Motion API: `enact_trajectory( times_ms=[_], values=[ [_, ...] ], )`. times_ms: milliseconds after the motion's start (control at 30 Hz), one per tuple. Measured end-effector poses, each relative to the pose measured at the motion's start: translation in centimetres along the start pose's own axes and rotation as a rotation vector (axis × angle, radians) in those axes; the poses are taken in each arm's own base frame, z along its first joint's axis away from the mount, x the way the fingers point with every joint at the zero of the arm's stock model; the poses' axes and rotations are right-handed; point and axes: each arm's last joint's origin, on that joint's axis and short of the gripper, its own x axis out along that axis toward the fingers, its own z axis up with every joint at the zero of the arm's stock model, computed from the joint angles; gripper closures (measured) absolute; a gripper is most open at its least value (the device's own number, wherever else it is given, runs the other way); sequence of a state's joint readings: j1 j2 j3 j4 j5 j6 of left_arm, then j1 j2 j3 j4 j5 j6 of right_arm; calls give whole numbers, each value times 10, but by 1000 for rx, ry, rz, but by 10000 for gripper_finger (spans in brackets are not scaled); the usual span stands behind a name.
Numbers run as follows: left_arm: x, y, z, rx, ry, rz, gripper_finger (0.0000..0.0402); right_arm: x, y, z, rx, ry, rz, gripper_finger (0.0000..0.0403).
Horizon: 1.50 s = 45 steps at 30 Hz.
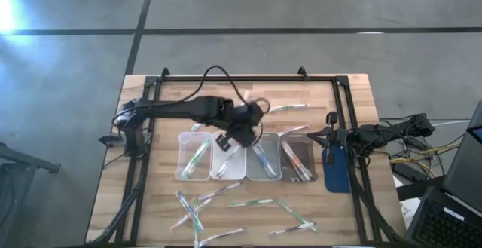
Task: Pick & Place Toothbrushes
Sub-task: Put the purple toothbrush into the white bin
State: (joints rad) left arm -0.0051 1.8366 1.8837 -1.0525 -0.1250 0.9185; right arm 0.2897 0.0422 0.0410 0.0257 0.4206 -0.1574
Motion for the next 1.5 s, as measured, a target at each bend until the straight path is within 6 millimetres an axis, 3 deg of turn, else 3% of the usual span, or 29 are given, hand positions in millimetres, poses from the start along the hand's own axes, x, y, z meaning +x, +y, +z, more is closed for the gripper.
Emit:
enact_trajectory(
  times_ms=[200, 533, 1000, 1233, 1500],
  values=[
    [-14, -27, 28, 383, 87, 65, 368, 0, 0, 0, -1, 2, 0, 394],
    [-32, -75, 73, 695, 195, 183, 368, 0, 0, 0, -1, 2, 0, 394],
    [-43, -112, 97, 664, 145, 205, 371, 0, 0, 0, -1, 2, 0, 394],
    [-27, -133, 98, 643, 150, 171, 369, 0, 0, 0, -1, 2, 0, 394],
    [0, -153, 86, 645, 221, 105, 368, 0, 0, 0, -1, 1, 0, 394]
  ],
)
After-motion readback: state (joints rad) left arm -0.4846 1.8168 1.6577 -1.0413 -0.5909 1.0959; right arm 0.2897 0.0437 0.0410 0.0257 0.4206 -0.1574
